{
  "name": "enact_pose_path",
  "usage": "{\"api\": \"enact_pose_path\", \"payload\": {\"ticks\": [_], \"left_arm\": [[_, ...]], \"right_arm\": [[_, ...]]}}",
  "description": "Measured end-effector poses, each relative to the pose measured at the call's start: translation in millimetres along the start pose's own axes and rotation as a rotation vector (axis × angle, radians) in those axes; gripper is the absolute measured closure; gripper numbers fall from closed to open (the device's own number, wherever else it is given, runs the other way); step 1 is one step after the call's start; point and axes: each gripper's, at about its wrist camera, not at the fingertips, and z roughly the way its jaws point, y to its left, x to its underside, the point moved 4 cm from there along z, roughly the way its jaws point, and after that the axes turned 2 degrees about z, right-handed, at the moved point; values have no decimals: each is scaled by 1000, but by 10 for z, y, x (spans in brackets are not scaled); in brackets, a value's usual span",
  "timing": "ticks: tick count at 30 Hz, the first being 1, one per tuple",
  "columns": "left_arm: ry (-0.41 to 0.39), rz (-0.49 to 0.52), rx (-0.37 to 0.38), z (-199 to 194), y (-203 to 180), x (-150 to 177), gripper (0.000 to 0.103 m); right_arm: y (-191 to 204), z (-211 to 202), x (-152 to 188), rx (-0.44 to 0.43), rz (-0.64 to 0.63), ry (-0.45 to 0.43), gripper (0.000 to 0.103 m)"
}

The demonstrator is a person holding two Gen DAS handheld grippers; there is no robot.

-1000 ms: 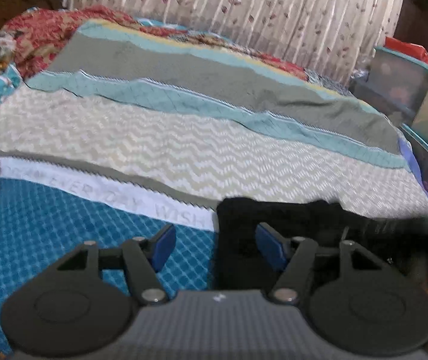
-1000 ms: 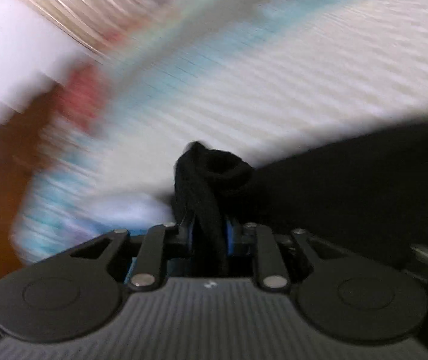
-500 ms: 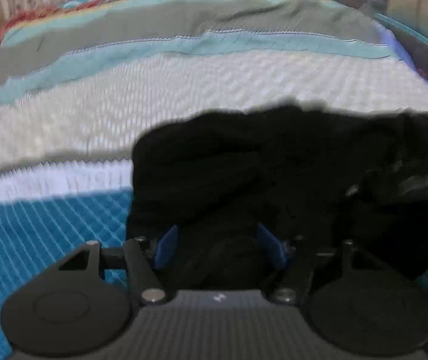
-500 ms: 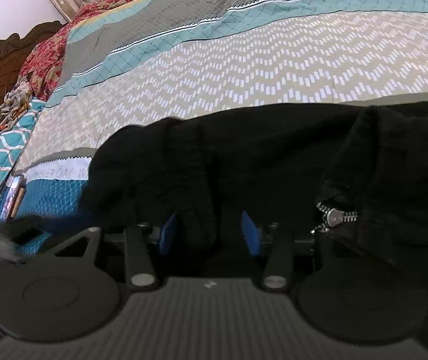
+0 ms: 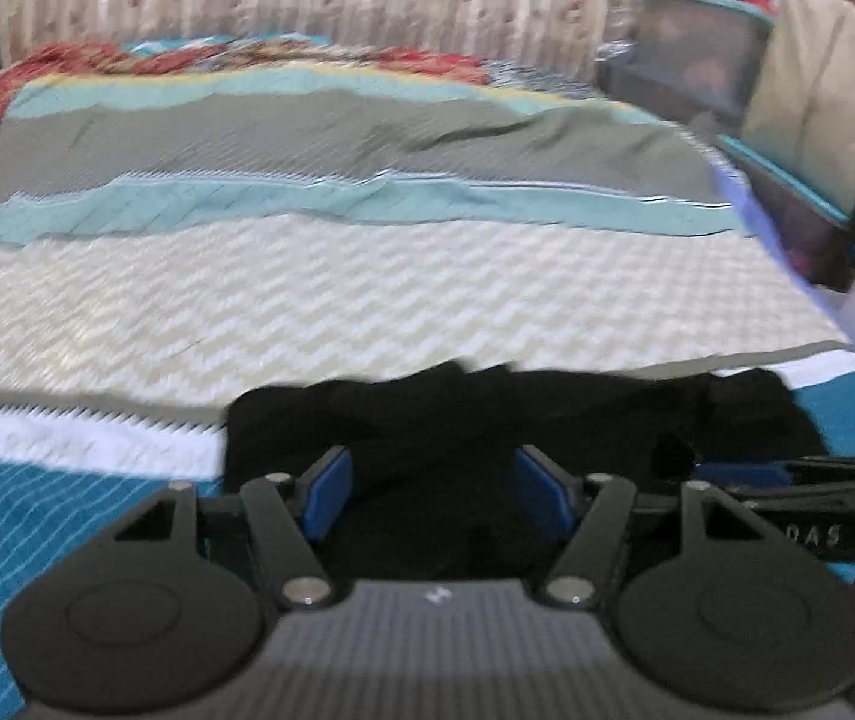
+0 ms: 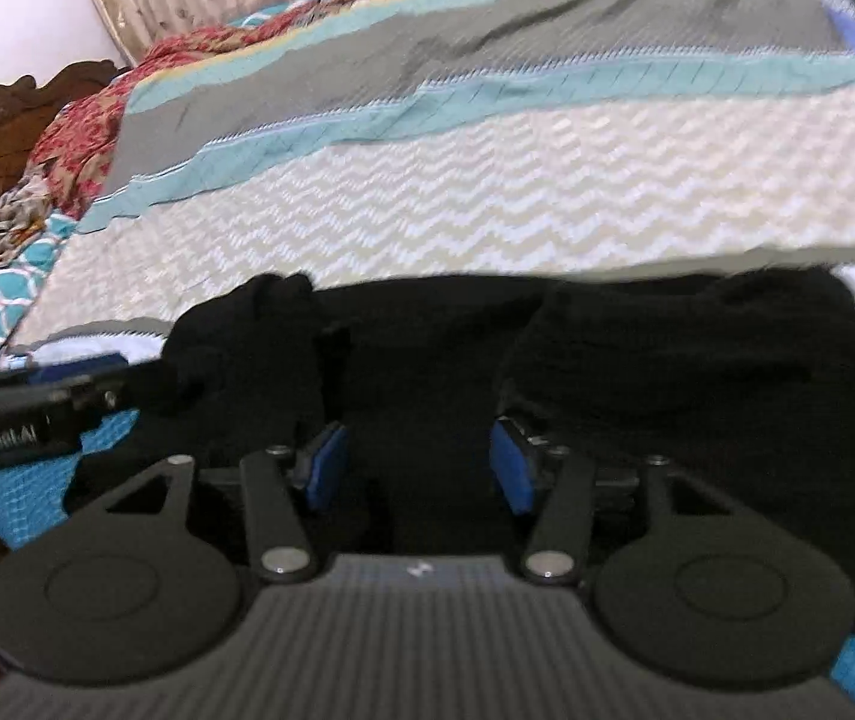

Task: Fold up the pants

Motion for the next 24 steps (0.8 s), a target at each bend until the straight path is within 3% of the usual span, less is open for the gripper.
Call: {"api": "enact_pose_path", "payload": {"ticks": [3, 8, 12, 16, 24], "left_arm": [[14, 25, 35, 157, -199, -64, 42], [94, 65, 40, 455, -458, 26, 46], [147, 166, -29, 699, -559, 228, 47], [145, 246, -79, 692, -655, 283, 46], [142, 123, -16, 545, -659, -8, 46]], "right_arm": [[-76, -120, -32, 0, 10, -30, 47], [-437, -242, -55, 161, -6, -70, 47], [-733, -196, 13, 298, -11, -58, 46], [-1010, 5, 169, 316, 19, 14, 44], [-973, 108, 187, 323, -36, 15, 37]]}}
